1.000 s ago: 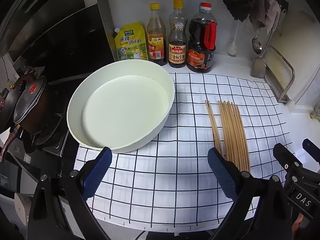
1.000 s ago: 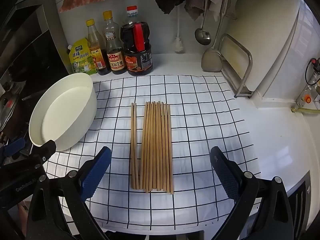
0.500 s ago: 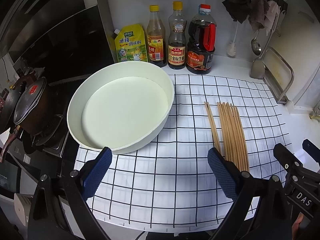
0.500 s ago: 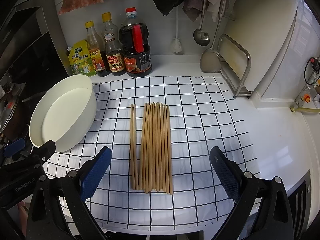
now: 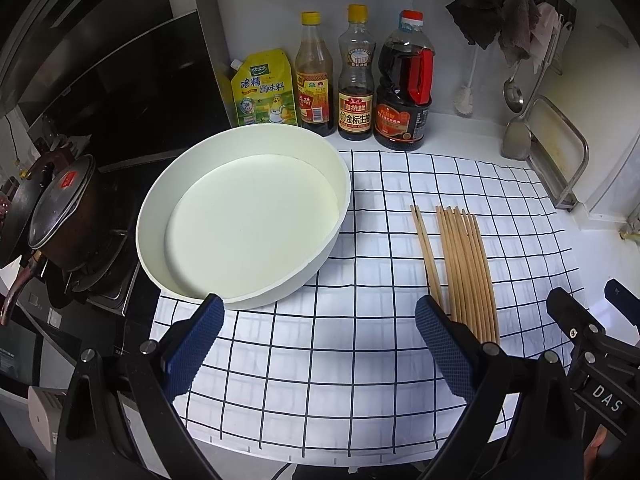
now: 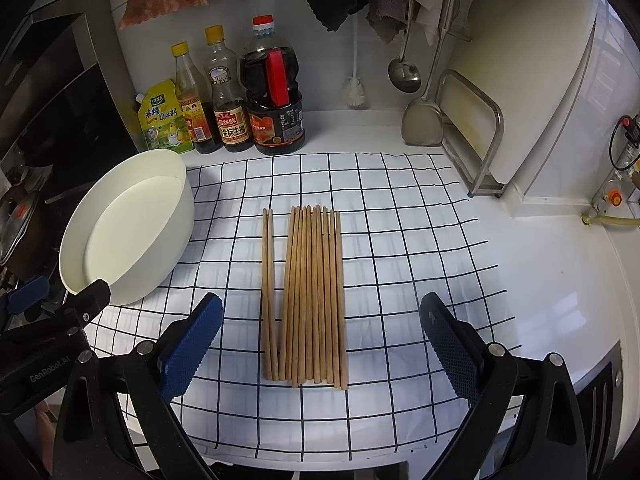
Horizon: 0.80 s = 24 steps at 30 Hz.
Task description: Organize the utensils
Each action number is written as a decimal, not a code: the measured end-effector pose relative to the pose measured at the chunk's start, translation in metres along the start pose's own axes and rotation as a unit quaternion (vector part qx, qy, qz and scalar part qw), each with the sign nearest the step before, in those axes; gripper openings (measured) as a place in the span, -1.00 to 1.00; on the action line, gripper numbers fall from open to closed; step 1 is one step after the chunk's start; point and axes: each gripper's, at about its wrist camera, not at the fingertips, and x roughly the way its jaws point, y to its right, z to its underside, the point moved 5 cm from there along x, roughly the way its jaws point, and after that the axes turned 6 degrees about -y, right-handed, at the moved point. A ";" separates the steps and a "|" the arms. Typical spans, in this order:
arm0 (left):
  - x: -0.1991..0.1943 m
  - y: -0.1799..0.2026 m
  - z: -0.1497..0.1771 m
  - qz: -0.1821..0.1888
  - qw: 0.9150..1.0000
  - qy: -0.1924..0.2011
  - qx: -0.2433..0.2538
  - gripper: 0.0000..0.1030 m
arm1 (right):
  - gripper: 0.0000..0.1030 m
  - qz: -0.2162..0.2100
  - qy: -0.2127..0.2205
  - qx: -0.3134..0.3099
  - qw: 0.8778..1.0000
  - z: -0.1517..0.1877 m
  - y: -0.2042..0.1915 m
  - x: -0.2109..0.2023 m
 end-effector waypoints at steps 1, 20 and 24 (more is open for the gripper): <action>0.000 0.000 0.000 0.000 1.000 0.000 0.000 0.84 | 0.84 0.000 0.000 0.000 1.000 0.000 0.000 0.000; 0.001 -0.006 -0.003 0.001 1.000 0.001 -0.003 0.84 | 0.84 -0.003 -0.001 -0.002 1.000 -0.001 -0.004 0.003; 0.002 -0.006 -0.003 0.001 1.000 0.001 -0.004 0.84 | 0.84 -0.003 0.001 -0.002 1.000 -0.001 -0.004 0.002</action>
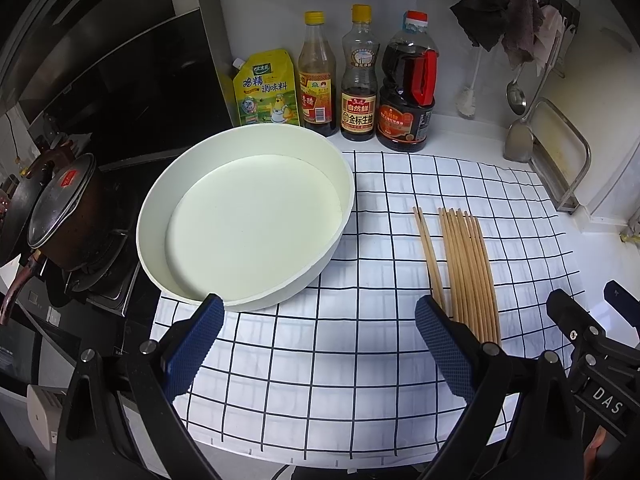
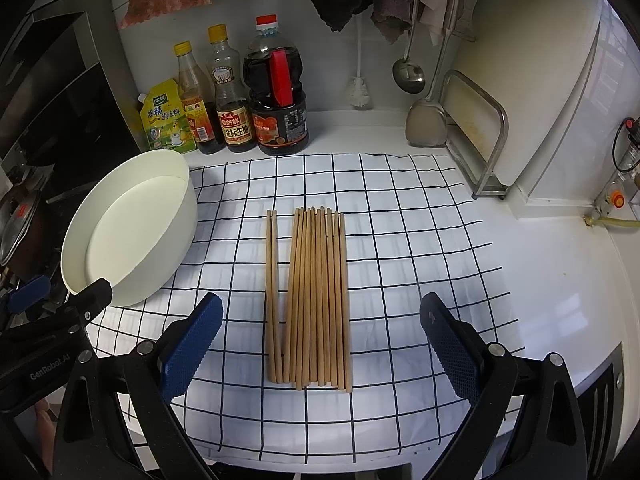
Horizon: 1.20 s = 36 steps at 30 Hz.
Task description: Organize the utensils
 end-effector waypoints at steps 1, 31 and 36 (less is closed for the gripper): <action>0.000 -0.001 -0.001 0.000 1.000 0.000 0.000 0.84 | 0.84 0.000 0.000 0.000 1.000 0.000 0.000 0.000; 0.005 -0.002 -0.001 0.001 1.000 -0.001 -0.002 0.84 | 0.84 -0.009 -0.004 -0.003 1.000 -0.002 -0.002 0.003; 0.014 0.008 -0.003 0.016 1.000 -0.009 -0.005 0.84 | 0.84 -0.013 -0.015 -0.003 1.000 0.002 0.005 0.009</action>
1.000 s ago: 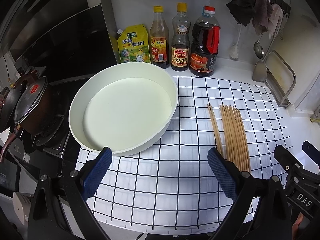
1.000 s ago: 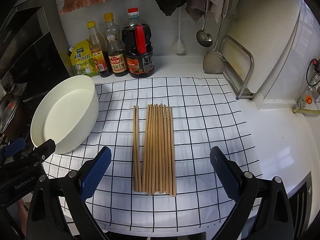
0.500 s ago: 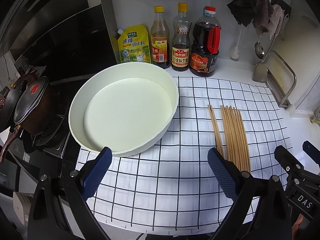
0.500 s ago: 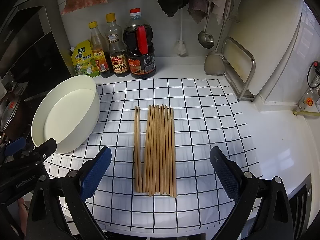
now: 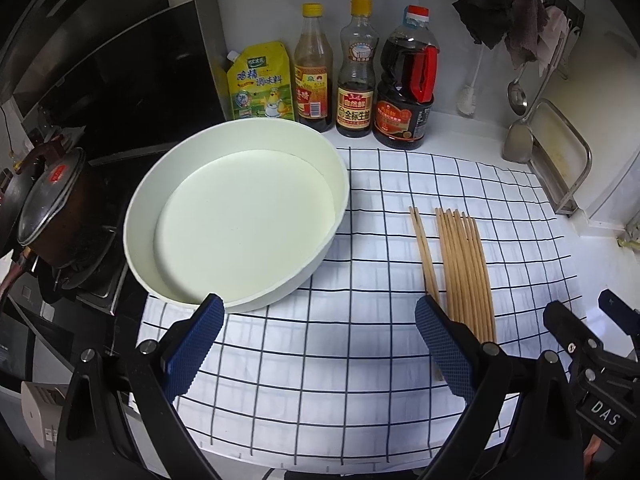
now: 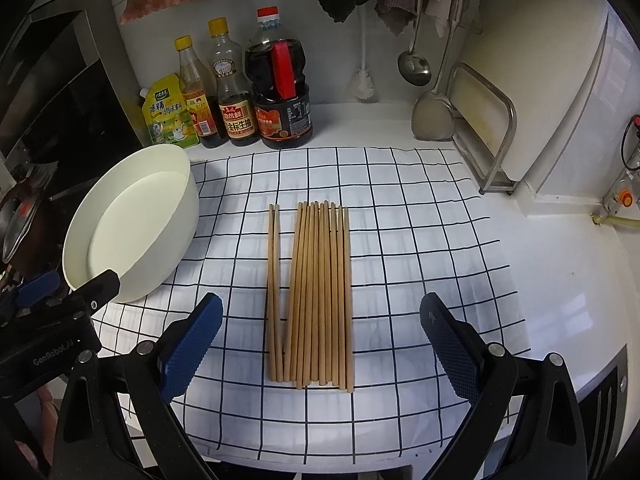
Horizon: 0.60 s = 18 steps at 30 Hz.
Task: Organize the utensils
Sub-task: 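Lower the left tool onto one wooden chopstick and close it while the right tool grasps another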
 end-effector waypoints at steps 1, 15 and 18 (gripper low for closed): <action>0.002 0.003 0.000 0.004 1.000 -0.002 0.001 0.84 | 0.84 -0.001 -0.002 0.001 1.000 0.002 0.003 0.001; 0.056 0.066 0.010 0.054 0.997 -0.025 0.059 0.84 | 0.83 -0.003 -0.037 0.009 0.999 0.021 0.064 0.058; 0.075 0.074 0.015 0.057 0.996 -0.039 0.056 0.84 | 0.83 -0.015 -0.050 0.010 0.999 0.025 0.071 0.080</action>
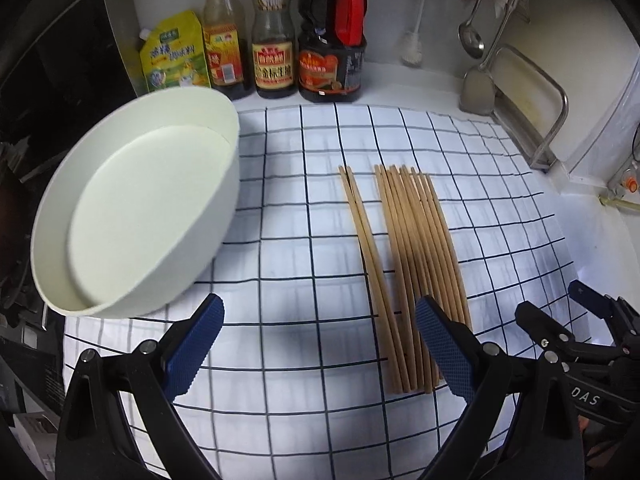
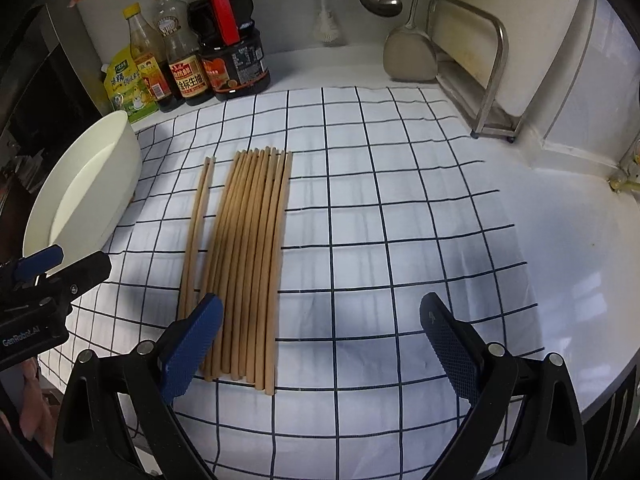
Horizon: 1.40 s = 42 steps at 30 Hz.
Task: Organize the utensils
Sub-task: 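Lower the left tool onto one wooden chopstick and close it while the right tool grasps another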
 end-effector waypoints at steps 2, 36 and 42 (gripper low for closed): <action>0.011 0.002 0.001 -0.003 1.000 -0.007 -0.003 0.84 | 0.83 -0.005 -0.008 0.008 1.000 0.000 0.005 0.015; 0.073 -0.002 0.001 -0.044 0.997 -0.038 -0.043 0.84 | 0.83 0.057 -0.030 -0.054 0.996 -0.012 -0.003 0.075; 0.078 -0.003 0.003 -0.044 0.997 -0.044 -0.046 0.84 | 0.82 0.056 -0.017 -0.045 0.997 -0.014 0.008 0.076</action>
